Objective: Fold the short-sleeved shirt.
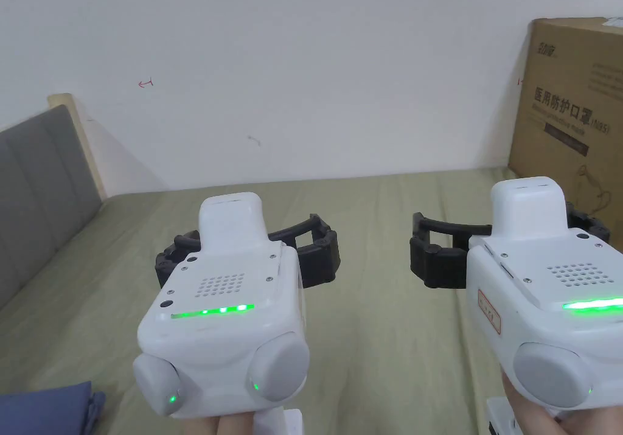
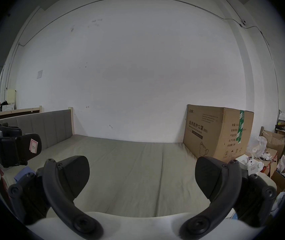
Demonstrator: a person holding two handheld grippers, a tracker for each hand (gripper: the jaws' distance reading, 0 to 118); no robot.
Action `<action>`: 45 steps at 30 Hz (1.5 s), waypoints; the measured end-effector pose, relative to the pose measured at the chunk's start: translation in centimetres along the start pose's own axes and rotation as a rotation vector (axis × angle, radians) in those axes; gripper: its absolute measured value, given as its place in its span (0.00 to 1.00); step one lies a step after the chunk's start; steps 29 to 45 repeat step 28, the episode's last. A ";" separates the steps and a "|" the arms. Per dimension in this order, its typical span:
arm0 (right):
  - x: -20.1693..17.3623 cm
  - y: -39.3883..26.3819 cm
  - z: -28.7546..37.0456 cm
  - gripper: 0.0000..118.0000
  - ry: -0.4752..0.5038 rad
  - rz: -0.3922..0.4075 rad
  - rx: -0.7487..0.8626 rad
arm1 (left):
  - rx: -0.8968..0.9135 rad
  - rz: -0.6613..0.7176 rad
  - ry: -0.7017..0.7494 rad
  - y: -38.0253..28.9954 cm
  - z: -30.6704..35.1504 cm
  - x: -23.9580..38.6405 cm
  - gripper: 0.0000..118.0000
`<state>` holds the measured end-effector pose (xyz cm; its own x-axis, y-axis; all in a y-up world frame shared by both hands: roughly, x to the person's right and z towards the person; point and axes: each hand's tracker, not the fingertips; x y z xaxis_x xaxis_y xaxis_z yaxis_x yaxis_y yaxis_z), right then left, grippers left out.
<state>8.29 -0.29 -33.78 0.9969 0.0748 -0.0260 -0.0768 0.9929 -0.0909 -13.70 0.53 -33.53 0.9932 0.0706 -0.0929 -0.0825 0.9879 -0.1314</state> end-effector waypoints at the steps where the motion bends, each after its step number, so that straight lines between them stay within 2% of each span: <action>1: 0.0 0.0 0.0 1.00 0.000 0.000 -0.001 | -0.002 -0.002 0.000 0.0 0.0 0.0 1.00; 12: -0.4 0.0 0.0 1.00 0.010 -0.016 -0.007 | -0.020 0.019 -0.012 -0.4 0.0 -0.1 1.00; 20: -0.9 -0.2 0.2 1.00 -0.004 0.007 -0.003 | -0.027 0.013 -0.007 -0.4 0.0 -0.2 1.00; 23: -0.9 -0.2 0.4 1.00 -0.007 0.000 -0.002 | -0.039 -0.014 0.049 -0.4 -0.1 0.2 1.00; 27: -0.8 -0.2 0.5 1.00 -0.005 -0.004 -0.005 | -0.033 0.037 -0.008 -0.4 0.1 -0.5 1.00; 45: -0.8 -0.2 0.5 1.00 -0.008 -0.002 -0.005 | -0.035 0.032 0.001 -0.4 0.2 -0.5 1.00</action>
